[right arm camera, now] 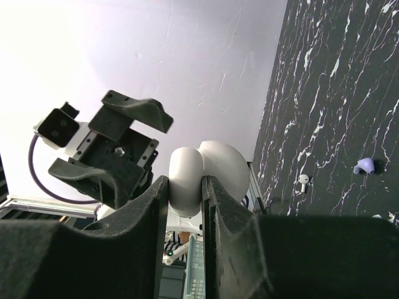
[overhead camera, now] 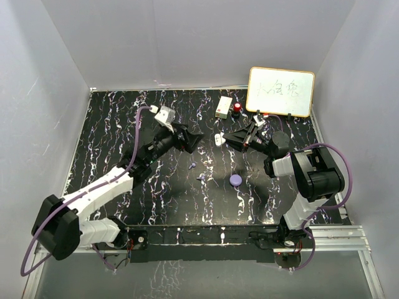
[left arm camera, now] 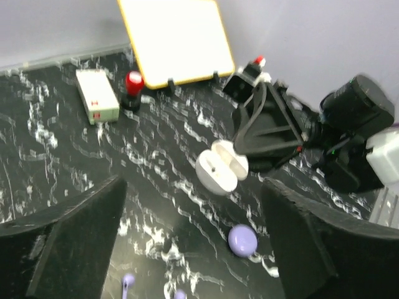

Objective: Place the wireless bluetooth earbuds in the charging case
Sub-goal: Place the earbud in the charging case, then pick up the earbud from the center of the board.

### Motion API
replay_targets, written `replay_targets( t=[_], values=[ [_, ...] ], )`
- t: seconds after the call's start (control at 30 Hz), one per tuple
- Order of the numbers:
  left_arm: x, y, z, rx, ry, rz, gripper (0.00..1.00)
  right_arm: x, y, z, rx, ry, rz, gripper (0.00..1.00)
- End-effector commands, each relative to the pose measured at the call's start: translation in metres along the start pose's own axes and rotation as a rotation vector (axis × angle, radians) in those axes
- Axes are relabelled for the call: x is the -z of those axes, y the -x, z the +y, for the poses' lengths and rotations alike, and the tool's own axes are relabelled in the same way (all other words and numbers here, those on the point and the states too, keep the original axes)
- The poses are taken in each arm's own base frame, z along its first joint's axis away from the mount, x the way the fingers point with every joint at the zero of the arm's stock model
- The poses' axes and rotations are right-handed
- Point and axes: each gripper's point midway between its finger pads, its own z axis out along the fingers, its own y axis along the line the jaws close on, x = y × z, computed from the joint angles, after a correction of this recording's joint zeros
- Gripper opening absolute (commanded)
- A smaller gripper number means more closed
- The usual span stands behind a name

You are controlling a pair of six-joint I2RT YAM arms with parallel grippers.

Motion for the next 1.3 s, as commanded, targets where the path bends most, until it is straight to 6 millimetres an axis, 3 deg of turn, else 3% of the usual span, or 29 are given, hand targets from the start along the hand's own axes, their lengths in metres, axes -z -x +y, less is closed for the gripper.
replay_targets(
  t=[0.0, 0.3, 0.5, 0.63, 0.67, 0.97, 1.27],
  values=[
    [0.034, -0.062, 0.019, 0.062, 0.114, 0.249, 0.97, -0.002, 0.001, 0.009, 0.069, 0.046, 0.0, 0.0],
    [0.106, -0.138, 0.055, 0.258, 0.469, 0.539, 0.99, -0.001, 0.0, 0.006, 0.071, 0.041, 0.005, 0.0],
    [0.143, -0.162, 0.076, 0.308, 0.713, 0.64, 0.99, -0.002, 0.0, 0.008, 0.078, 0.046, 0.012, 0.0],
    [0.155, -0.166, 0.084, 0.286, 0.814, 0.681, 0.99, -0.002, -0.002, 0.009, 0.08, 0.048, 0.017, 0.0],
    [0.157, -0.168, 0.085, 0.28, 0.833, 0.692, 0.99, -0.002, -0.001, 0.0, 0.06, 0.033, 0.018, 0.0],
    [0.173, -0.188, 0.089, 0.214, 0.95, 0.782, 0.86, -0.003, 0.0, -0.001, 0.057, 0.036, 0.023, 0.0],
    [0.174, -0.197, 0.093, 0.157, 0.989, 0.814, 0.79, -0.002, 0.0, -0.001, 0.056, 0.04, 0.023, 0.0]
  ],
)
